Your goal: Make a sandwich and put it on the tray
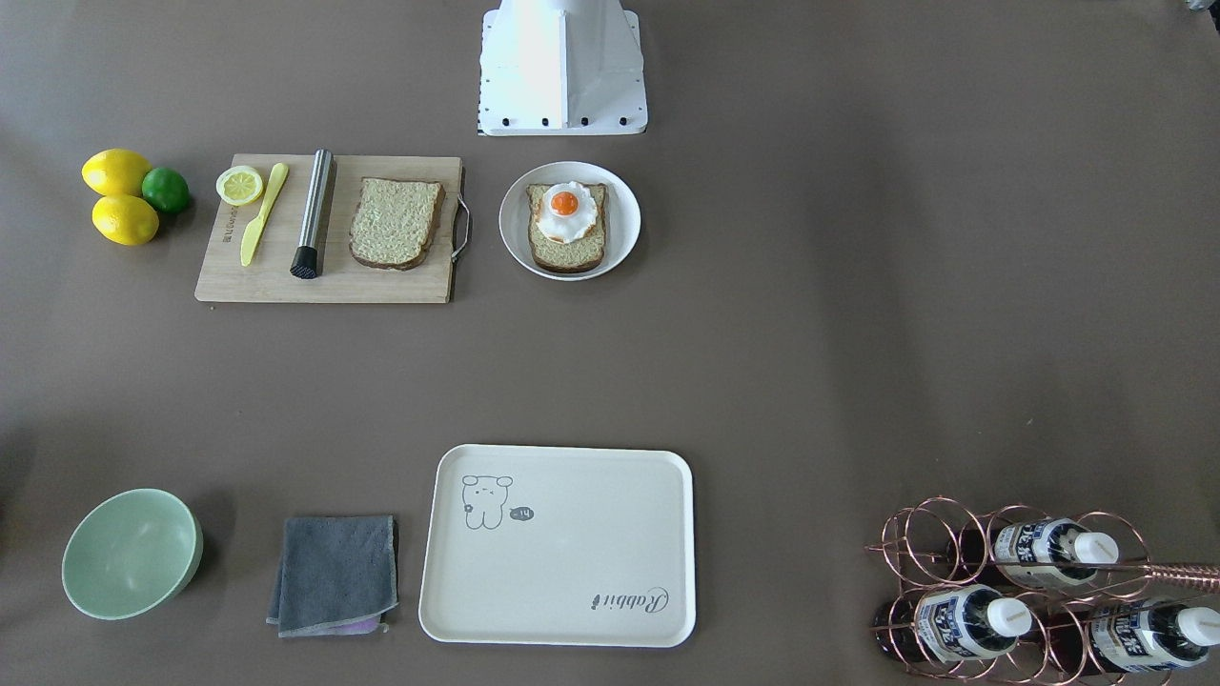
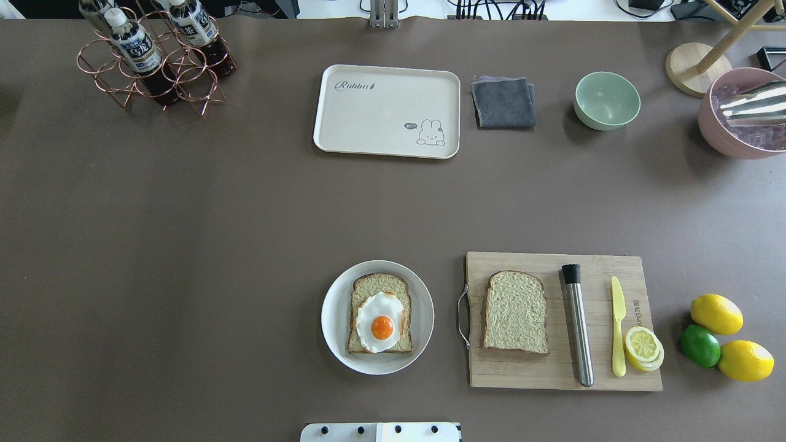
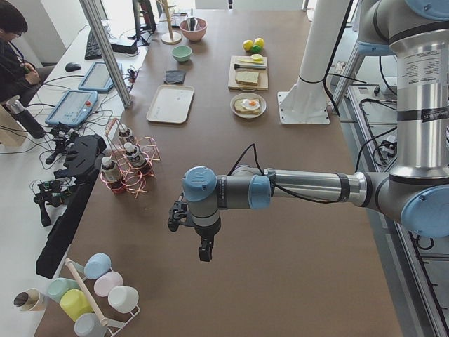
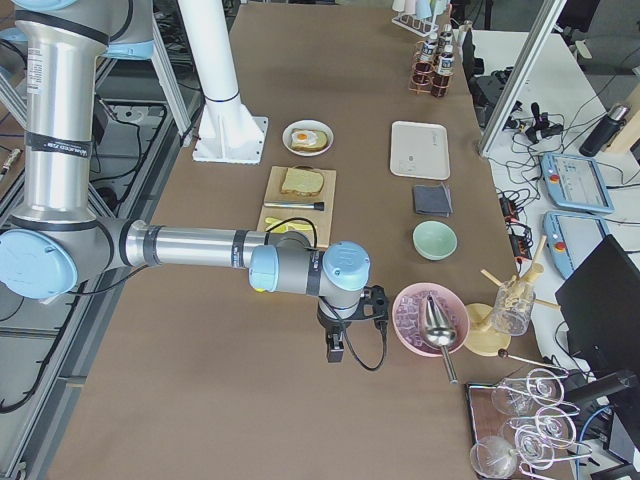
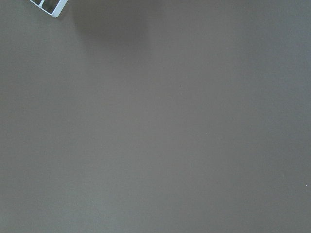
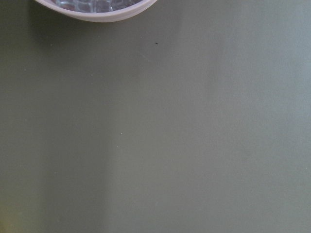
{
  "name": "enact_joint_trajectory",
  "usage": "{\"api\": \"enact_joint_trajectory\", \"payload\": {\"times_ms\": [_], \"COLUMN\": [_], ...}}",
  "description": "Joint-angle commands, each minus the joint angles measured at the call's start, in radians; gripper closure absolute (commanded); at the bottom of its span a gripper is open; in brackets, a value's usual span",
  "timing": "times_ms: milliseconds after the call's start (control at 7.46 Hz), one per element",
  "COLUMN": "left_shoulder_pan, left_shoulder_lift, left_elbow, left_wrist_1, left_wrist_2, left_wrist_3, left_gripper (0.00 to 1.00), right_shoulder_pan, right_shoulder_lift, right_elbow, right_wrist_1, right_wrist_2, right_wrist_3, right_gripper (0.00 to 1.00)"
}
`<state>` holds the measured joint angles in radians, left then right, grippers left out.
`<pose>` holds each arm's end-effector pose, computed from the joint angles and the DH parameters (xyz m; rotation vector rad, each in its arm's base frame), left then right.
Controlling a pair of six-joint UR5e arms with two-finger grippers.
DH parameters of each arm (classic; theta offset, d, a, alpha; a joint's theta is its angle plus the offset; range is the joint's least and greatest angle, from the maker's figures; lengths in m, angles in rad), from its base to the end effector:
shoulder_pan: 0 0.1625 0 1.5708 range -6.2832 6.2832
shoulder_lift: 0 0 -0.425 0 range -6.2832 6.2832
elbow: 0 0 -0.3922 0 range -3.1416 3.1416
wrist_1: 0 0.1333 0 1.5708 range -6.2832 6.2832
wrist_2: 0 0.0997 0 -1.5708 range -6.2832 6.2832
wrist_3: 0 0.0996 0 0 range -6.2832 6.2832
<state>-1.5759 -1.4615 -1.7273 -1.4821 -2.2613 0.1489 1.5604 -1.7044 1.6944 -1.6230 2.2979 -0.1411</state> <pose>-0.0721 -0.4415 0.6473 0.0134 0.6919 0.1237 0.0626 -0.4311 0.6681 -0.0119 -0.7297 -0.1221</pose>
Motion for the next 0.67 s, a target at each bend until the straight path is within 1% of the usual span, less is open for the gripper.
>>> {"api": "enact_joint_trajectory", "payload": {"times_ms": [0,134,268,402,536], "left_shoulder_pan": [-0.010,-0.048,-0.049,-0.056,-0.062], "left_shoulder_lift": [0.013,0.024,-0.031,-0.034,-0.051], "left_elbow": [0.024,0.058,0.113,0.111,0.121], "left_wrist_1": [-0.001,-0.022,-0.062,-0.082,-0.154], "left_wrist_2": [-0.129,-0.209,-0.216,-0.216,-0.213], "left_wrist_3": [0.000,0.001,-0.011,-0.002,0.000], "left_gripper": [0.02,0.02,0.02,0.02,0.02], "right_shoulder_pan": [0.001,0.000,0.001,0.000,0.000], "right_shoulder_lift": [0.003,0.002,0.000,0.000,-0.001], "right_elbow": [0.001,0.001,0.001,-0.002,-0.004], "right_wrist_1": [0.000,0.000,-0.001,-0.001,-0.001], "right_wrist_2": [-0.002,-0.002,-0.002,-0.003,-0.003], "right_wrist_3": [0.000,0.000,0.000,0.000,0.000], "right_gripper": [0.00,0.00,0.00,0.00,0.00]}}
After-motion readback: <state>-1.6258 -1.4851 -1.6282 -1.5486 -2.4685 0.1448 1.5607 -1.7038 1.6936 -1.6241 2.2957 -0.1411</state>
